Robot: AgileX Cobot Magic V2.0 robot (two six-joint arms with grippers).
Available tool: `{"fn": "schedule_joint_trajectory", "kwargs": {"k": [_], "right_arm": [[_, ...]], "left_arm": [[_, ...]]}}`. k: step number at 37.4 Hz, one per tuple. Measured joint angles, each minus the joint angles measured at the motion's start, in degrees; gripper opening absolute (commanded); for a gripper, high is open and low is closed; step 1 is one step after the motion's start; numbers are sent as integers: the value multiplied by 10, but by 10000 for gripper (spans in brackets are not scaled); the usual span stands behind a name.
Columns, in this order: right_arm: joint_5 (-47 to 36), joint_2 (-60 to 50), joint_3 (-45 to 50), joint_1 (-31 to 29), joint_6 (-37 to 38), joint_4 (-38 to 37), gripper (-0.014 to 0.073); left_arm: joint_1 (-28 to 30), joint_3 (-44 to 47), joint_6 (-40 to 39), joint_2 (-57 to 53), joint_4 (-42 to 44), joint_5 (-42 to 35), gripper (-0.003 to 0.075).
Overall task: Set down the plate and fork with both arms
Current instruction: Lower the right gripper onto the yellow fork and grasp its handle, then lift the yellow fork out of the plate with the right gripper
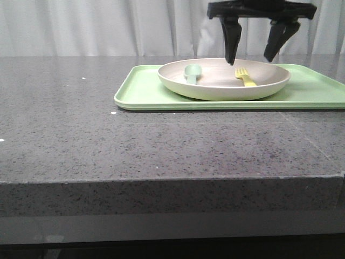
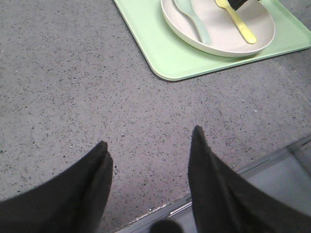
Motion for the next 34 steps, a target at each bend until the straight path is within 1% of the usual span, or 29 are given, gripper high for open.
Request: {"fn": "schedule_joint_trajectory", "kwargs": {"k": [7, 20, 34], "right_arm": [[1, 29, -19, 0, 15, 0, 403], [3, 49, -20, -3, 29, -1, 309], [3, 52, -20, -3, 30, 1, 306]], "left_arm": [[0, 0, 0, 0, 0, 0, 358], [0, 0, 0, 0, 0, 0, 358], [0, 0, 0, 0, 0, 0, 358]]}}
